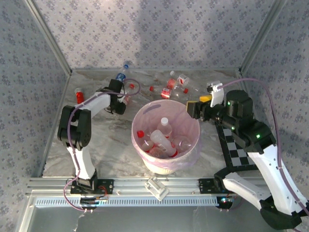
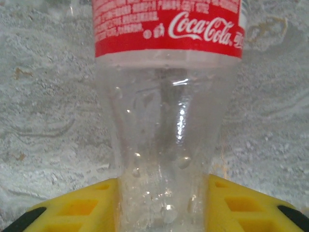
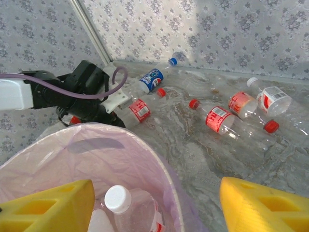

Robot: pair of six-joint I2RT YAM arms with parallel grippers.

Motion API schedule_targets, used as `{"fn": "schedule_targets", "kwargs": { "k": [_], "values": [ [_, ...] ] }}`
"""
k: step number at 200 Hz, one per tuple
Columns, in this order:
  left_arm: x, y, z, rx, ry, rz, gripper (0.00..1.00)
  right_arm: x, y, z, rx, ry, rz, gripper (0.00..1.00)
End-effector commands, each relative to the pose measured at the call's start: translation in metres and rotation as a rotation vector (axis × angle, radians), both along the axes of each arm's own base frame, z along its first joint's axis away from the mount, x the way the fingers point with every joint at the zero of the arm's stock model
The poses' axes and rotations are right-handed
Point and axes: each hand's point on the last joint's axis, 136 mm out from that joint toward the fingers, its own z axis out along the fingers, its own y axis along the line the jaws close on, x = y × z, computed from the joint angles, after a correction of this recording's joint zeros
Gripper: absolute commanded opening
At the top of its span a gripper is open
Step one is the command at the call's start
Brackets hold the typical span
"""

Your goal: Put the plastic bottles in the bin

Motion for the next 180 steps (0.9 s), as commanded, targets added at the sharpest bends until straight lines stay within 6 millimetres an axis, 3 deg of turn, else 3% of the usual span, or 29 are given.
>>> {"fn": "schedule_targets", "kwargs": {
  "k": [1, 32, 61, 76, 84, 106, 124, 151, 180],
  "values": [
    [-0.006, -0.003, 0.036, -0.055, -0.061, 0.002, 0.36, 0.000, -0.002, -0.004, 0.012, 0.020, -0.011, 0.71],
    [-0.018, -0.002, 0.077, -0.116, -0.156, 0.033, 0.35, 0.005, 0.005, -0.005, 0.035, 0.043, 0.020, 0.75],
    [-0.036, -0.007, 0.119, -0.271, -0.275, 0.103, 0.32, 0.015, 0.018, -0.001, 0.090, 0.062, 0.075, 0.87],
    [-0.046, -0.003, 0.140, -0.320, -0.338, 0.147, 0.27, 0.019, 0.028, 0.003, 0.113, 0.080, 0.121, 1.00],
    [-0.050, 0.002, 0.152, -0.331, -0.379, 0.176, 0.24, 0.022, 0.032, 0.005, 0.122, 0.089, 0.129, 1.00],
    [-0.067, 0.014, 0.193, -0.373, -0.493, 0.225, 0.14, 0.032, 0.043, 0.031, 0.166, 0.023, 0.164, 1.00],
    [-0.085, 0.013, 0.230, -0.487, -0.586, 0.237, 0.00, 0.037, 0.059, 0.054, 0.199, -0.018, 0.219, 1.00],
    [-0.116, -0.008, 0.276, -0.733, -0.690, 0.158, 0.00, 0.044, 0.089, 0.081, 0.264, -0.017, 0.311, 0.96],
    [-0.140, -0.021, 0.298, -0.806, -0.728, 0.077, 0.00, 0.056, 0.126, 0.097, 0.267, -0.009, 0.383, 0.89]
  ]
}}
